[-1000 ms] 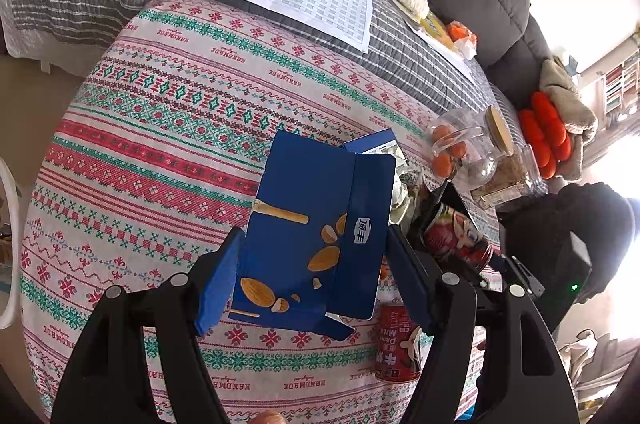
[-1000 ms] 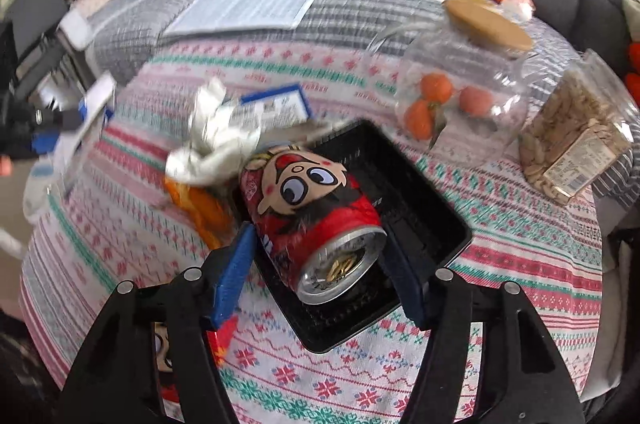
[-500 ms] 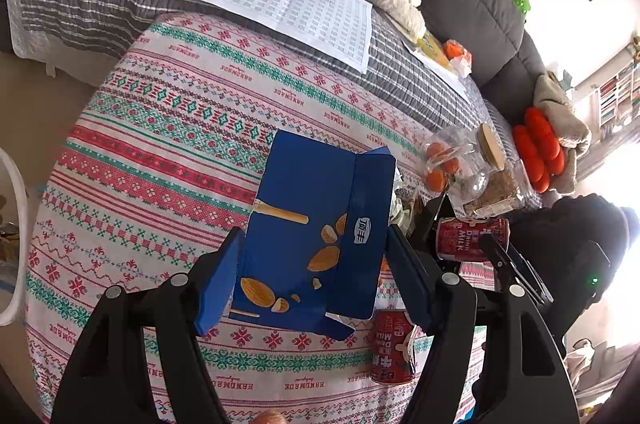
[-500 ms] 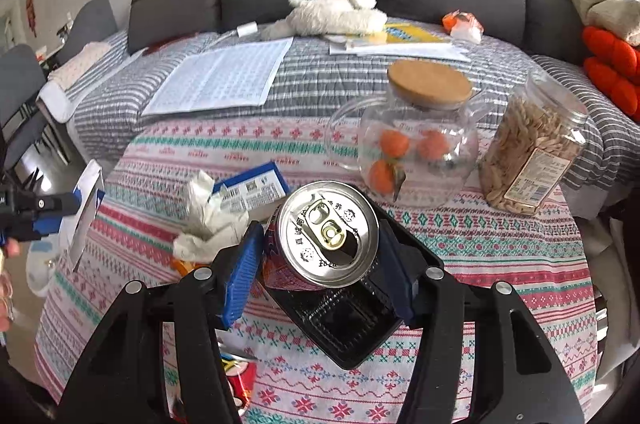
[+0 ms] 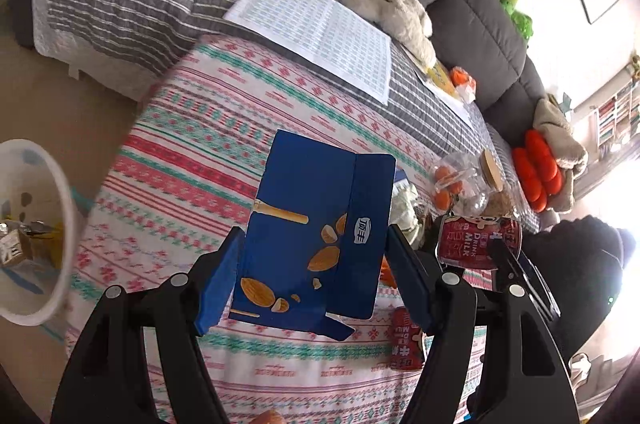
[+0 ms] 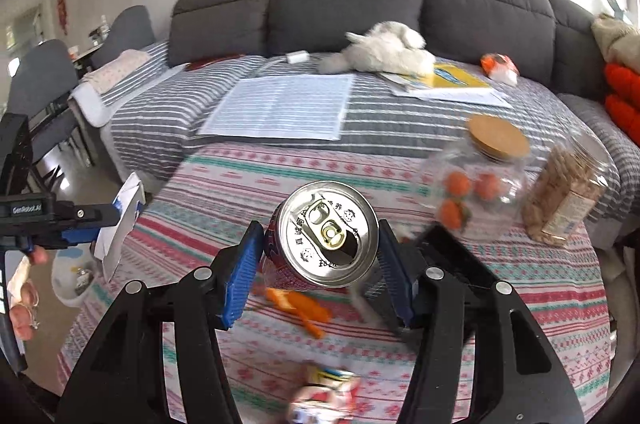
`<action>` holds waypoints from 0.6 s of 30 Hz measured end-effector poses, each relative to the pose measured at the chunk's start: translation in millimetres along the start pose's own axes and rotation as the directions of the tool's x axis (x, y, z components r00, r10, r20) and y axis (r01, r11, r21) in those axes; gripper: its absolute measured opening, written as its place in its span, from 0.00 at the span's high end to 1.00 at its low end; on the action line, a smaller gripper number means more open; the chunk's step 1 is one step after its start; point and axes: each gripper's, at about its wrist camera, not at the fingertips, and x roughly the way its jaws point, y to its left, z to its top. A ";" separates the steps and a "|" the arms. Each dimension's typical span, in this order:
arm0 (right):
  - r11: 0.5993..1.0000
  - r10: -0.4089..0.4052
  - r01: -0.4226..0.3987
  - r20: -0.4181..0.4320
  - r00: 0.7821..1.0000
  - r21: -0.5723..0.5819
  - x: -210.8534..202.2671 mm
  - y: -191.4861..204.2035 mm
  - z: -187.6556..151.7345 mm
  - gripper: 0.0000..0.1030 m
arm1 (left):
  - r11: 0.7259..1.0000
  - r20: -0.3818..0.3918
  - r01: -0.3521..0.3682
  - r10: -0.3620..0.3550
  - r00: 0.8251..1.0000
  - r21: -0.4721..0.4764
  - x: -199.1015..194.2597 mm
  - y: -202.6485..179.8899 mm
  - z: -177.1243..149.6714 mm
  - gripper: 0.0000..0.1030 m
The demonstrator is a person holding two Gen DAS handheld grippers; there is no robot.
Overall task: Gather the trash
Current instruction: 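Carry blue box and red can over the white bucket and open both tools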
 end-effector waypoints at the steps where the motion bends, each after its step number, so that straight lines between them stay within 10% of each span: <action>1: 1.000 0.007 -0.007 -0.001 1.000 -0.008 0.1 7.9 0.3 0.48 | 1.000 0.008 -0.003 0.003 1.000 -0.008 -6.5 6.8 1.1 0.33; 18: 0.968 0.189 -0.186 0.003 0.982 -0.168 7.3 159.9 3.4 0.48 | 0.961 0.121 -0.234 0.253 0.960 -0.148 -94.4 131.7 5.2 0.33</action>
